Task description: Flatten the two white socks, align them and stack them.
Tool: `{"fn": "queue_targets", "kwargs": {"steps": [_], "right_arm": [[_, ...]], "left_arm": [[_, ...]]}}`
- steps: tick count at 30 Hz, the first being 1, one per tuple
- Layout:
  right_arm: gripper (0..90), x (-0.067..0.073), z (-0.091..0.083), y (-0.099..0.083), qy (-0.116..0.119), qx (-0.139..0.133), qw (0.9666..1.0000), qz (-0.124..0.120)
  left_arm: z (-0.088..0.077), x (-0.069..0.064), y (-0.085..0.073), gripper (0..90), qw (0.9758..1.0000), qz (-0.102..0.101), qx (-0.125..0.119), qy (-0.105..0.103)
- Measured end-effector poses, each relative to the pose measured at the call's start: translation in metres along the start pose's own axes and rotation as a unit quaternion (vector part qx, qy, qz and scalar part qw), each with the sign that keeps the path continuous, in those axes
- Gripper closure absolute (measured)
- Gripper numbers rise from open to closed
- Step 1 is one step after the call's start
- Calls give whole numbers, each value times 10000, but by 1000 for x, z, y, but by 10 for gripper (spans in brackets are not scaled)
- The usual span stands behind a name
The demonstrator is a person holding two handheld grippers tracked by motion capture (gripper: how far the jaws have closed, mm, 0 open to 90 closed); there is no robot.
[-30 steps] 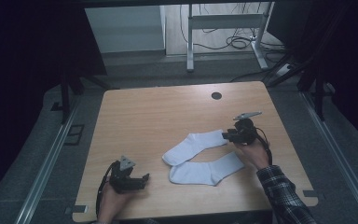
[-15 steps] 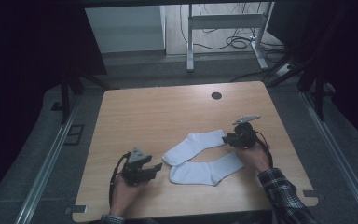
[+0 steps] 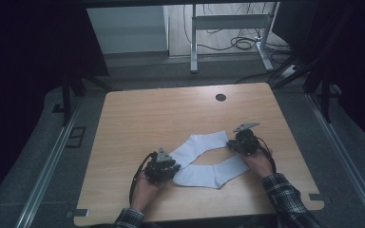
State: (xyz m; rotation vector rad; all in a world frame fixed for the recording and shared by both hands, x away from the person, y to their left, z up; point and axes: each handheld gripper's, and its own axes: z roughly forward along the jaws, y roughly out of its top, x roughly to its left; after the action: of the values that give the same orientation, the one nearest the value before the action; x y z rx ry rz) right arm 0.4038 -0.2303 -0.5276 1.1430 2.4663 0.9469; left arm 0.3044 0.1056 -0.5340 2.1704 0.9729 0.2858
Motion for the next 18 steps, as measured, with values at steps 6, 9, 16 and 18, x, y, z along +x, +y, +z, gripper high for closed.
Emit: {"fn": "queue_targets", "kwargs": {"steps": [6,9,16,18], "right_arm": [[839,3,-6,3,34,-124,9999,-42],[709,1,-6,6,11,-213,9998,28],[634,5,7,13,-42,-69,10000,18],[728,6,11,12,-24,-33,10000,45]], "left_arm": [[-8,4,2,778,9995,-190,-227,-137],[-9,5,3,650,9994,-207,-251,-94],[-2,10,-1,716,9996,-288,-58,-40],[-2,11,-2,771,9993,-359,-43,-91]]}}
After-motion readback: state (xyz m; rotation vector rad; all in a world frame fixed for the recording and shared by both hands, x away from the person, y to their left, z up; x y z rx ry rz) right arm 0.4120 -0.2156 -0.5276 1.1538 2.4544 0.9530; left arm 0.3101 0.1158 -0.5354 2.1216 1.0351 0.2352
